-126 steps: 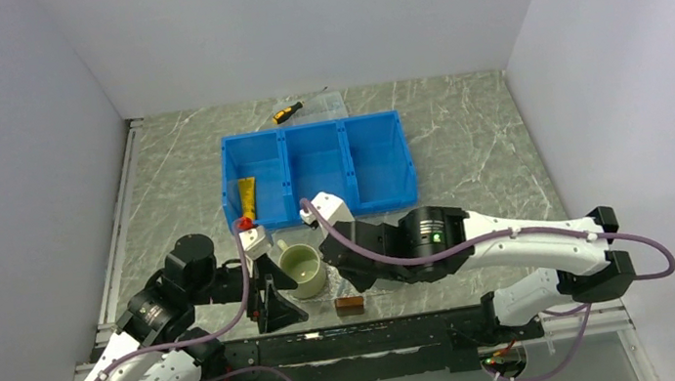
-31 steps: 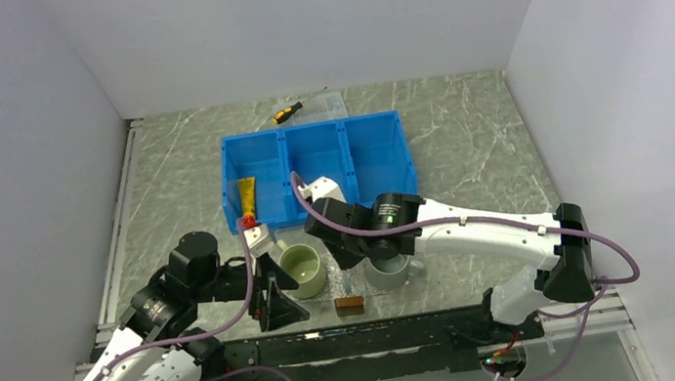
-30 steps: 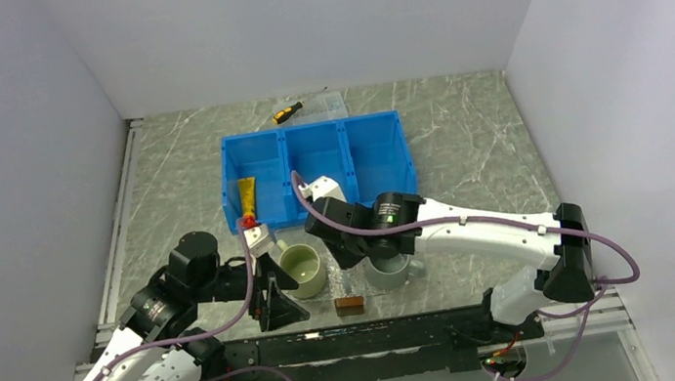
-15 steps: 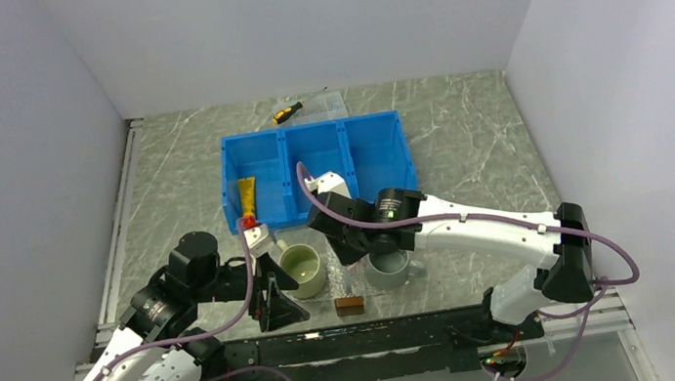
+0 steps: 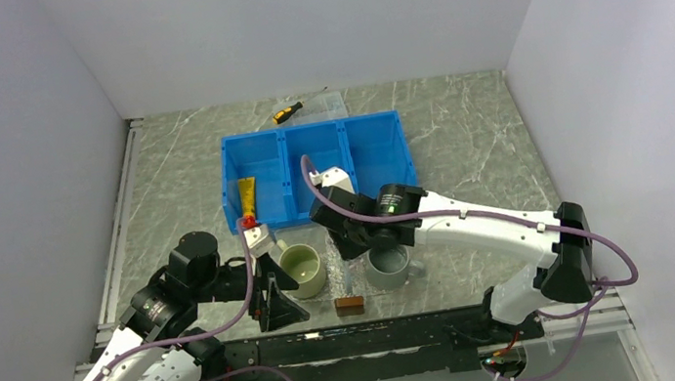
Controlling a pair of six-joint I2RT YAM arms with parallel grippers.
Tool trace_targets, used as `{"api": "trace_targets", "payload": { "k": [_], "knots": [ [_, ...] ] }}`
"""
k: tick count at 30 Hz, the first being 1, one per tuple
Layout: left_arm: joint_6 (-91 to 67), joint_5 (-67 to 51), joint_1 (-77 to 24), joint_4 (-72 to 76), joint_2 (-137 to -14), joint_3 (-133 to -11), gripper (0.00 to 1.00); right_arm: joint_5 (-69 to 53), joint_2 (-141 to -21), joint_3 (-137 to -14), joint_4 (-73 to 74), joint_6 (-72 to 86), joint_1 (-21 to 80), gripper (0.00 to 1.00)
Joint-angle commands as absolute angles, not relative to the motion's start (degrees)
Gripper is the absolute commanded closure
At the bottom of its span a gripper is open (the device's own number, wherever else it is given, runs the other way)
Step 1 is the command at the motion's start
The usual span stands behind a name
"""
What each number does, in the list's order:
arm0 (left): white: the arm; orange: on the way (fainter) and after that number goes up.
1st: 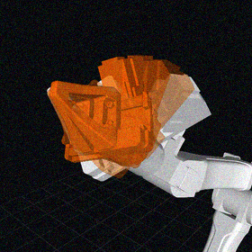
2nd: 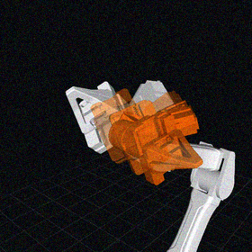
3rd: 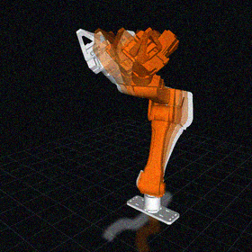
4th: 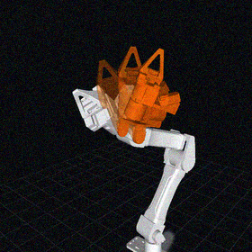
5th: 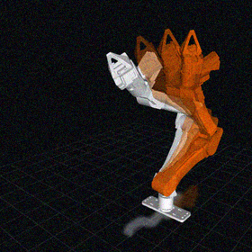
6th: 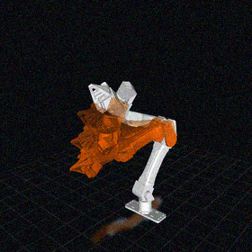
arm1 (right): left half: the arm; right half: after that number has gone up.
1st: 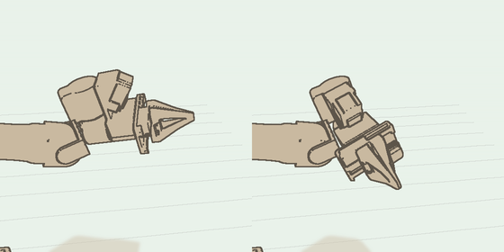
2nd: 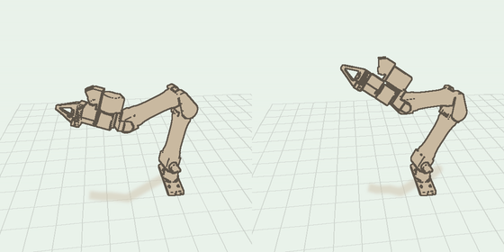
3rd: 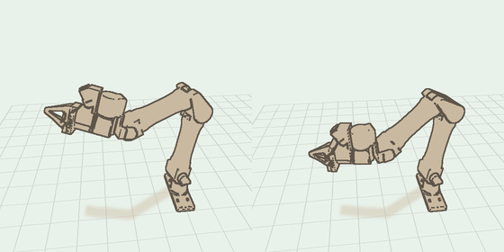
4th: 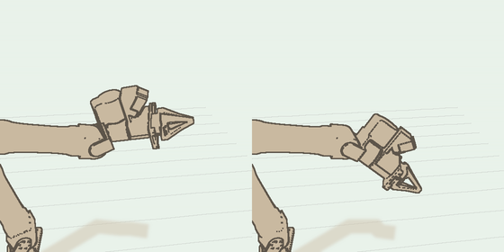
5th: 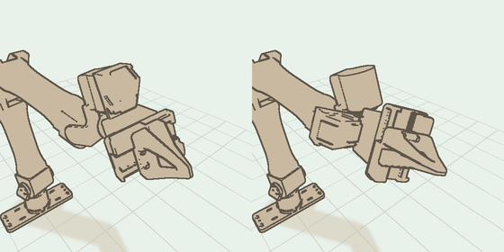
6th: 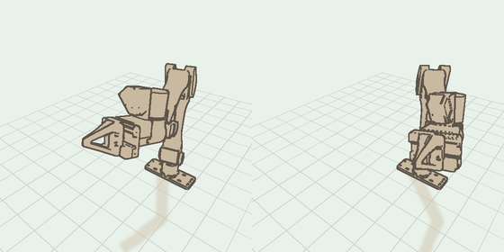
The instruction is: Prepare toiletry sets of a toothbrush and toothpaste on the tray
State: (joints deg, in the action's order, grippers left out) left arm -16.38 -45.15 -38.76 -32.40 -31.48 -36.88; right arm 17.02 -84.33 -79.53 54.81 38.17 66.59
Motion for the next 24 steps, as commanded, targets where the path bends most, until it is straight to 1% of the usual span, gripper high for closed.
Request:
{"api": "trace_targets", "payload": {
  "k": [1,4,12,24],
  "knots": [
    [-16.6,-46.0,-38.5,-30.8,-31.7,-37.7,0.01,17.8,-84.1,-79.0,54.3,38.5,65.9,0.83],
    [-16.6,-46.1,-38.5,-30.8,-31.6,-37.7,0.01,17.4,-84.3,-79.0,53.7,38.2,65.6,0.82],
    [-16.6,-46.2,-38.4,-30.8,-31.7,-37.7,0.01,17.5,-84.8,-80.1,53.2,37.8,65.1,0.74],
    [-16.5,-46.4,-38.4,-30.8,-31.9,-37.7,0.01,18.6,-84.2,-81.1,53.5,37.7,64.7,0.73]
  ]
}}
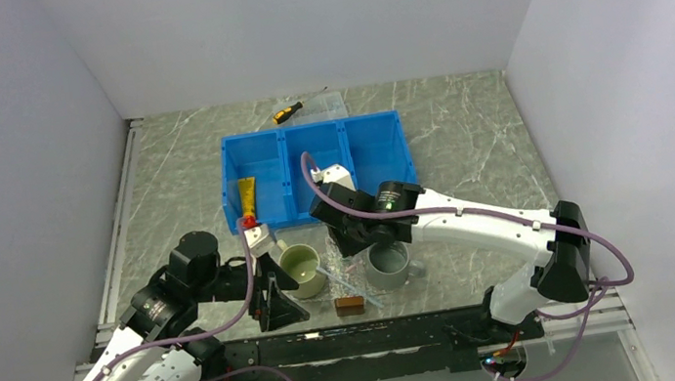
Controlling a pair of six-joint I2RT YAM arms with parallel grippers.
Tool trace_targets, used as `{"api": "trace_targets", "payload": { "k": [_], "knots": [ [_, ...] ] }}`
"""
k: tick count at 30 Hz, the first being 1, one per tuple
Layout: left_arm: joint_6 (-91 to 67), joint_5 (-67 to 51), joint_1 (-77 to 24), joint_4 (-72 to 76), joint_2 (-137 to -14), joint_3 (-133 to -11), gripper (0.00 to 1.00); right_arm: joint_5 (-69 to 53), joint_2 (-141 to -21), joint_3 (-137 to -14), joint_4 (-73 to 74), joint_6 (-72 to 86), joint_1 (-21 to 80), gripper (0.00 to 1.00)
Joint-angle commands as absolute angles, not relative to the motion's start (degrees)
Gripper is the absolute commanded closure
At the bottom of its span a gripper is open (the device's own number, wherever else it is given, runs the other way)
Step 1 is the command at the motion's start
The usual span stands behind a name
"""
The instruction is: Prepare toiletry sets of a toothbrush and toothpaste on the tray
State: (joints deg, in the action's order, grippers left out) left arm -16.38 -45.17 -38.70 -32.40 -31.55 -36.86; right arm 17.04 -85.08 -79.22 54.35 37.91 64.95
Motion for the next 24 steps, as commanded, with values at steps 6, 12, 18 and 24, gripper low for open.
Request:
{"api": "trace_targets", "payload": {
  "k": [6,12,18,24],
  "knots": [
    [-16.5,-46.5,-38.2,-30.7,-32.2,-37.7,0.01,19.6,-82.8,-81.4,53.6,37.7,64.6,0.72],
    [-16.5,-46.7,-38.1,-30.7,-32.4,-37.7,0.01,21.2,-80.3,-82.0,54.8,37.8,64.6,0.72],
    [-16.4,-46.7,-38.1,-30.8,-32.7,-37.8,0.0,20.5,-72.6,-79.0,53.5,35.8,64.6,0.67],
    [-16.5,-46.7,-37.9,-30.8,-32.8,-37.8,0.01,21.6,-64.6,-73.8,55.1,36.8,64.5,0.62]
  ]
}}
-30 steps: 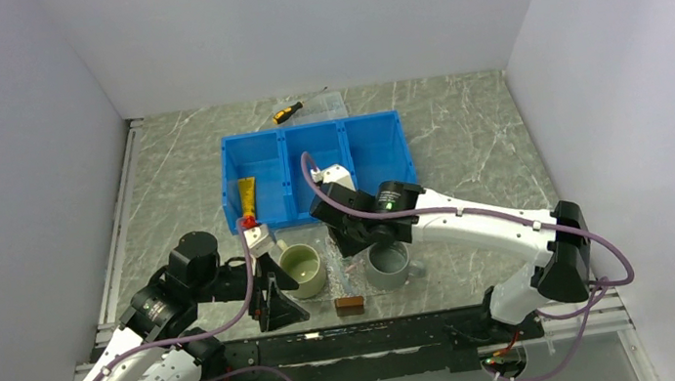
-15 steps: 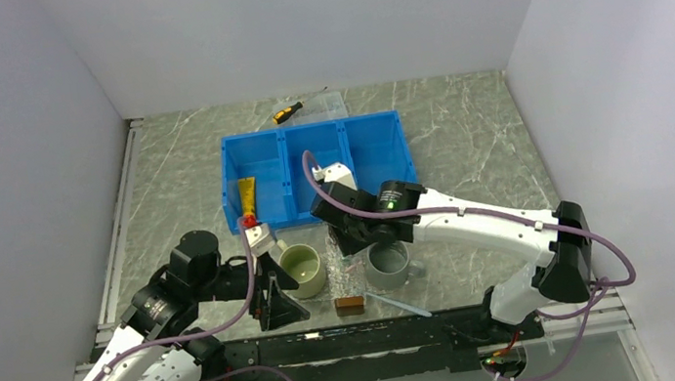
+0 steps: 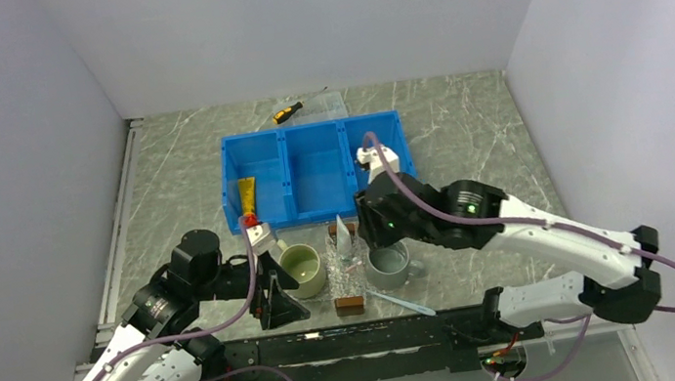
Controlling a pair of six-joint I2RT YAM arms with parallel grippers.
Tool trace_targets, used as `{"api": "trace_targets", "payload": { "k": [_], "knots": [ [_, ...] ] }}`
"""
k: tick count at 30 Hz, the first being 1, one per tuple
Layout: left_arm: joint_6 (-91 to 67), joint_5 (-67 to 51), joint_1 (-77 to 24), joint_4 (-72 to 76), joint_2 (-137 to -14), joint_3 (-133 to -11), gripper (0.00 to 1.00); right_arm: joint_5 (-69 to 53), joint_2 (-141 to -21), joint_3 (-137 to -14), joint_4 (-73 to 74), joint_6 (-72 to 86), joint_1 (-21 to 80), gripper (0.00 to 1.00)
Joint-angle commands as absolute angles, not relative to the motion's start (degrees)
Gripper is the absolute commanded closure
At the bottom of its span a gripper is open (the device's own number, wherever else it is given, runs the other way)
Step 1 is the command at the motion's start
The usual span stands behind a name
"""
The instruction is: Prepare toiletry sets of a toothbrush and toothpaste on the tray
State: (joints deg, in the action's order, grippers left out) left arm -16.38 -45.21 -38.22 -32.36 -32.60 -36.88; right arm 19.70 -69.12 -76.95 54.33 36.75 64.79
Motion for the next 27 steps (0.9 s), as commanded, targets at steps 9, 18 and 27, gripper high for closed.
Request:
{"api": "trace_targets", "payload": {
  "k": [9,18,27],
  "knots": [
    [-16.5,-46.5,-37.7,-31.0,-33.3,-37.8,0.0,13.4,-51.7,-64.2,54.9,36.8,64.7,0.59],
    [-16.7,-45.9,-37.8,-31.0,-32.7,-37.8,0.01,5.2,-48.0,-53.4,52.5,37.9,66.5,0.52],
    [-16.6,-45.8,-37.7,-31.0,-32.2,-37.8,0.01,13.2,-46.1,-42.5,46.6,47.4,77.4,0.49]
  ]
}}
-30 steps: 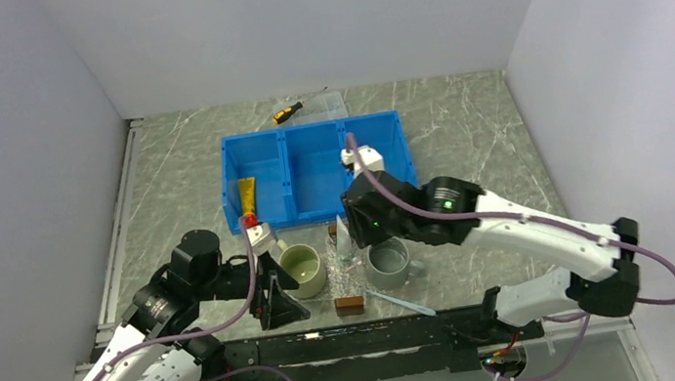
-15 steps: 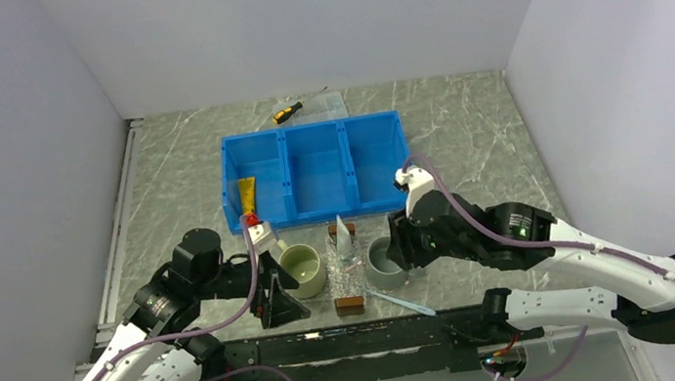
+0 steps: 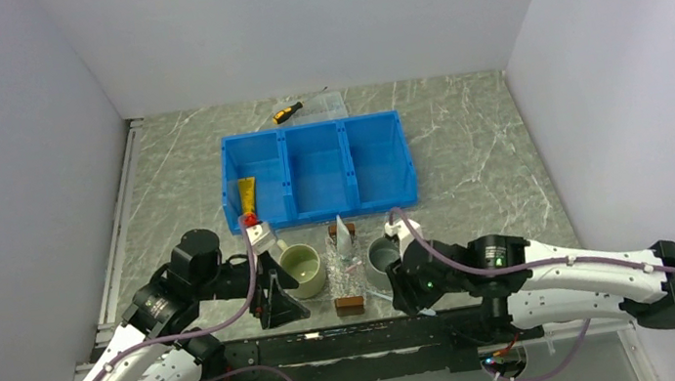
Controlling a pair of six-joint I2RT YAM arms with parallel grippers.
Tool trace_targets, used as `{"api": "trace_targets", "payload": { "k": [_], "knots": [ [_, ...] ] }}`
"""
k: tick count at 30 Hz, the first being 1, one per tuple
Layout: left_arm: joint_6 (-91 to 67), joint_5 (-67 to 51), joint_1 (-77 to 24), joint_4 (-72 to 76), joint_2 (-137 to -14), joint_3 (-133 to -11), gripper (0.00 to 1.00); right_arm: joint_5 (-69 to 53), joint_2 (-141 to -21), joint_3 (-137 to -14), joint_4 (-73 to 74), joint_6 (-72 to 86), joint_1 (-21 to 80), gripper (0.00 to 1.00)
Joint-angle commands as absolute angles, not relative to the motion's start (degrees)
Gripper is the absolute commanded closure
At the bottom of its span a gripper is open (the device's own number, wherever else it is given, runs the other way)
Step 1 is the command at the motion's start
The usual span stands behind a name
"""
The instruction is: Prepare toiletry sets of a toothbrush and toothpaste on the tray
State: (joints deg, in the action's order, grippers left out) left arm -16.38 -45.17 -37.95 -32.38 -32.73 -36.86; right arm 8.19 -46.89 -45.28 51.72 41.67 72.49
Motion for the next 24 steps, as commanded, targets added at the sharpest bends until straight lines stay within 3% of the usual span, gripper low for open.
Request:
{"api": "trace_targets", "payload": {
  "k": [1,12,24],
  "knots": [
    [-16.6,-45.7,-37.7,-31.0,-32.2,-37.8,0.01,14.6,-46.3,-41.7,46.0,48.3,78.7,0.48],
    [-16.8,-45.7,-37.7,-30.9,-31.5,-37.7,0.01,31.2,-53.8,-37.6,43.7,56.0,88.6,0.39],
    [-16.8,-46.1,-37.8,-30.8,-31.9,-37.6,0.01,34.4,-57.4,-32.4,38.0,59.8,89.2,0.41]
  ]
}}
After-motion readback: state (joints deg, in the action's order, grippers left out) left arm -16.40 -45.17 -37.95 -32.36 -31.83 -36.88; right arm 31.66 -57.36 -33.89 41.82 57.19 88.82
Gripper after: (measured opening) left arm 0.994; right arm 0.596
